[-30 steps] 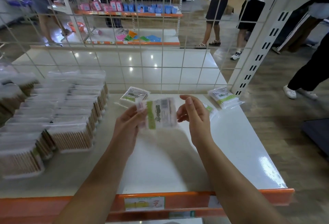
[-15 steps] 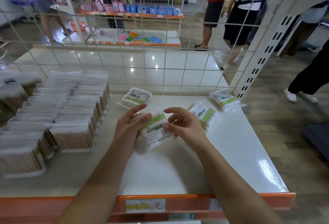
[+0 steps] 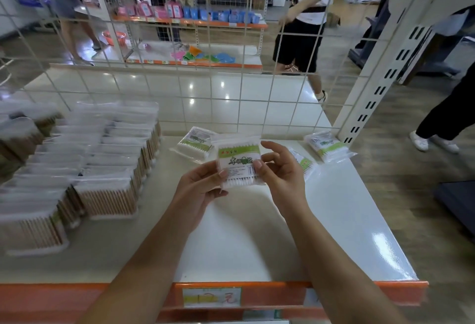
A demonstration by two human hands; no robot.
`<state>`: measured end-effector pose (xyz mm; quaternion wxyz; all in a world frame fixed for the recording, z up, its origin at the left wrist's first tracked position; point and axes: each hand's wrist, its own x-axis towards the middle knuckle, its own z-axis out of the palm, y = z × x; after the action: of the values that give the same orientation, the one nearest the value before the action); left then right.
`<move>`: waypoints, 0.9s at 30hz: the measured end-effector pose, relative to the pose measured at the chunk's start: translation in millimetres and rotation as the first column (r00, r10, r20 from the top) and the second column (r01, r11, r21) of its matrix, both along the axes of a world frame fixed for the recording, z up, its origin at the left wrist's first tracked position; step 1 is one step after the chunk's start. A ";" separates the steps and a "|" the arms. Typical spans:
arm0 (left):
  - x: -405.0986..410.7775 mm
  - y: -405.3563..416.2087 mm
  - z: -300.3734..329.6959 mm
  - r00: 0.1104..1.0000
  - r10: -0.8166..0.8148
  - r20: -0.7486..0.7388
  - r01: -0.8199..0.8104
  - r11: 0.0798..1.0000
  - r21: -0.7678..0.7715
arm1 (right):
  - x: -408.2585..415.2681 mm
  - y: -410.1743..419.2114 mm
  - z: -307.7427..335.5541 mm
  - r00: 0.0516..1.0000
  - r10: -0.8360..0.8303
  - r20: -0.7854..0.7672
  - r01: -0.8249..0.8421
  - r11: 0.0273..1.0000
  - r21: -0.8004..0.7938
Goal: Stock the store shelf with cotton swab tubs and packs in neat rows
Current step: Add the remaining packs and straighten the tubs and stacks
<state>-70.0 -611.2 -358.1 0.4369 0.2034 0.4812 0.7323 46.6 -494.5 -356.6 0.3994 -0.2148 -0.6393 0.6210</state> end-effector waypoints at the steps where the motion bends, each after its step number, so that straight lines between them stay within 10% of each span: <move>1: -0.1 -0.1 0.6 1.000 0.004 -0.002 -0.004 1.000 -0.002 | 0.0 -0.3 0.1 1.000 -0.020 0.015 0.020 1.000 0.018; 16: -3.1 0.8 -5.4 0.999 0.029 -0.026 -0.027 0.997 0.069 | -5.3 -3.4 -5.2 0.963 -0.169 0.211 0.095 0.942 0.321; 27: 0.1 1.9 -7.4 0.989 0.045 -0.139 -0.048 0.999 -0.017 | -5.7 -6.9 -5.1 0.983 -0.012 0.184 -0.007 0.995 0.103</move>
<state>-69.9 -609.3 -365.5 0.3872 0.2382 0.5224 0.7214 40.8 -501.3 -361.7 0.3500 -0.2513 -0.7042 0.5642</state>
